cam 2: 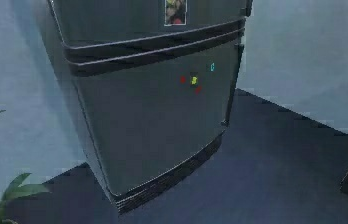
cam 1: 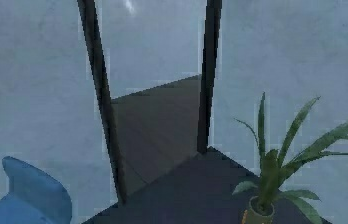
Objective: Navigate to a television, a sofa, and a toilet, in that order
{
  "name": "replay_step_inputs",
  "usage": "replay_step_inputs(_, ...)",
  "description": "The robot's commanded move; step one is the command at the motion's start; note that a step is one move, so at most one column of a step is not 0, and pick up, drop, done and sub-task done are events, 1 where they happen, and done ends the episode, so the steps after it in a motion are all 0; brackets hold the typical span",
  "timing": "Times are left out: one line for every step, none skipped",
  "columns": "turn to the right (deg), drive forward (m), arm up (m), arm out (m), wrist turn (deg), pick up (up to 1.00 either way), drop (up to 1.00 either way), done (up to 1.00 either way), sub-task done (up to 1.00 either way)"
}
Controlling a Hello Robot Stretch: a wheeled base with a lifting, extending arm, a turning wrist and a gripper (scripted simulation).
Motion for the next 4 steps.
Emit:
replay_step_inputs(0.0,1.00,0.00,0.00,0.0,0.00,0.00,0.00,0.00)
replay_step_inputs(0.0,0.70,0.00,0.00,0.0,0.00,0.00,0.00,0.00)
replay_step_inputs(18.0,0.00,0.00,0.00,0.0,0.00,0.00,0.00,0.00)
replay_step_inputs(0.0,1.00,0.00,0.00,0.0,0.00,0.00,0.00,0.00)
